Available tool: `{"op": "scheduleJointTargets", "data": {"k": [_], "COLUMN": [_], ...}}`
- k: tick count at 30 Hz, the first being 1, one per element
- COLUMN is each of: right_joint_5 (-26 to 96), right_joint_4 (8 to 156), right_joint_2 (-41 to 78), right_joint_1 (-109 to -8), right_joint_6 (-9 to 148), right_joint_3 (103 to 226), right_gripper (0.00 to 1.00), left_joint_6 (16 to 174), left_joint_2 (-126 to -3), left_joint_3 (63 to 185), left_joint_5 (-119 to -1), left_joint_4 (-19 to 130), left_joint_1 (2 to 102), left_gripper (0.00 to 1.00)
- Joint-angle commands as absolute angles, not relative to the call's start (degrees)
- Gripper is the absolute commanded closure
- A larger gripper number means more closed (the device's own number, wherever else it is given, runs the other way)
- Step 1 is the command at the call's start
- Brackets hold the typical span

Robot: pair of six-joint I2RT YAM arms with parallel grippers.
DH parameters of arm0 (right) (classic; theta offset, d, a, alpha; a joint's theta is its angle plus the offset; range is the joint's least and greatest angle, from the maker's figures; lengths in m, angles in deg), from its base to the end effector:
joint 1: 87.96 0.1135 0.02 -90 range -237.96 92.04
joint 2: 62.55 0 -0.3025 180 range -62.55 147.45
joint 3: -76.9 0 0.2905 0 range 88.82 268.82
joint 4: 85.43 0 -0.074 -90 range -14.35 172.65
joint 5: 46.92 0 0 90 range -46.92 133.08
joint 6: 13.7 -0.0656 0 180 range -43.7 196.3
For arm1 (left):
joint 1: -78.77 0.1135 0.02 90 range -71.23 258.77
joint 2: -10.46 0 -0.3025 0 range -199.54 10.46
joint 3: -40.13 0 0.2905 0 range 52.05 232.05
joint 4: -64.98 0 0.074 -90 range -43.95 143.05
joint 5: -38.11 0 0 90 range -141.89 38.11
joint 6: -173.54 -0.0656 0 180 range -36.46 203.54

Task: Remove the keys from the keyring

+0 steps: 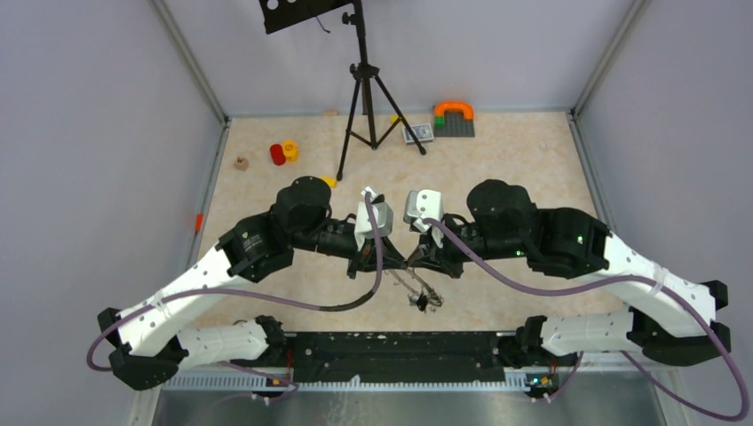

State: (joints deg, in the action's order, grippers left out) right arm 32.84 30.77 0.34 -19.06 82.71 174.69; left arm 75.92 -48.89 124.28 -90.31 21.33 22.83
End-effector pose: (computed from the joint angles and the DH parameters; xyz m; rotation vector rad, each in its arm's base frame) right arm 0.0761 0.2297 0.4820 -1.4211 1.6532 0.8333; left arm 0.1052 -0.2284 0.4551 1.4405 1.4021 -1.1911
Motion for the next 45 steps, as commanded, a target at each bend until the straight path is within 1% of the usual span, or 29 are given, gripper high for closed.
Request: {"op": "scheduleJointTargets", "data": {"k": [1, 5, 11, 17, 19, 21, 25, 28, 32, 38, 45], "right_joint_5": [32.4, 32.31, 32.97, 33.75, 33.88, 34.44, 35.83, 33.8, 30.48, 31.29, 31.15], "right_joint_4": [34.89, 36.47, 43.12, 53.02, 56.21, 58.93, 61.04, 62.86, 68.49, 80.03, 87.48], "right_joint_2": [-1.08, -1.7, -5.2, -10.65, -12.6, -14.37, -16.85, -18.58, -20.26, -23.46, -23.56], "right_joint_1": [-18.69, -18.67, -18.7, -18.71, -18.71, -18.67, -18.62, -18.7, -18.68, -18.7, -18.68], "right_joint_6": [82.58, 82.27, 81.39, 79.61, 79.07, 78.2, 77.11, 76.74, 72.77, 69.75, 68.27], "right_joint_3": [175.01, 173.85, 169.69, 164.67, 162.67, 160.31, 156.47, 152.31, 145.77, 136.52, 132.74], "right_gripper": [1.0, 1.0, 0.99, 0.73, 0.69, 0.67, 0.66, 0.68, 0.69, 0.67, 0.67], "left_joint_6": [75.49, 75.09, 77.83, 80.51, 81.32, 82.04, 83.24, 83.33, 85.27, 85.3, 85.04], "left_joint_2": [-48.07, -47.83, -42.8, -38.67, -38.07, -37.48, -35.98, -34.74, -34.29, -34.59, -35.05], "left_joint_3": [126.15, 124.85, 117.45, 112.23, 111.21, 109.98, 108.02, 106.65, 106.11, 106.67, 107.41], "left_joint_5": [-91.0, -89.75, -87.11, -86.2, -86.33, -86.33, -86.09, -86.12, -86.43, -86.67, -87.15], "left_joint_4": [21.7, 23.02, 33.7, 40.56, 41.95, 43.49, 46.42, 48.95, 49.78, 48.87, 48.18], "left_joint_1": [22.61, 22.61, 22.61, 22.64, 22.66, 22.69, 22.63, 22.62, 22.61, 22.62, 22.64], "left_gripper": [1.0, 1.0, 1.0, 1.0, 1.0, 1.0, 1.0, 1.0, 1.0, 1.0, 1.0]}}
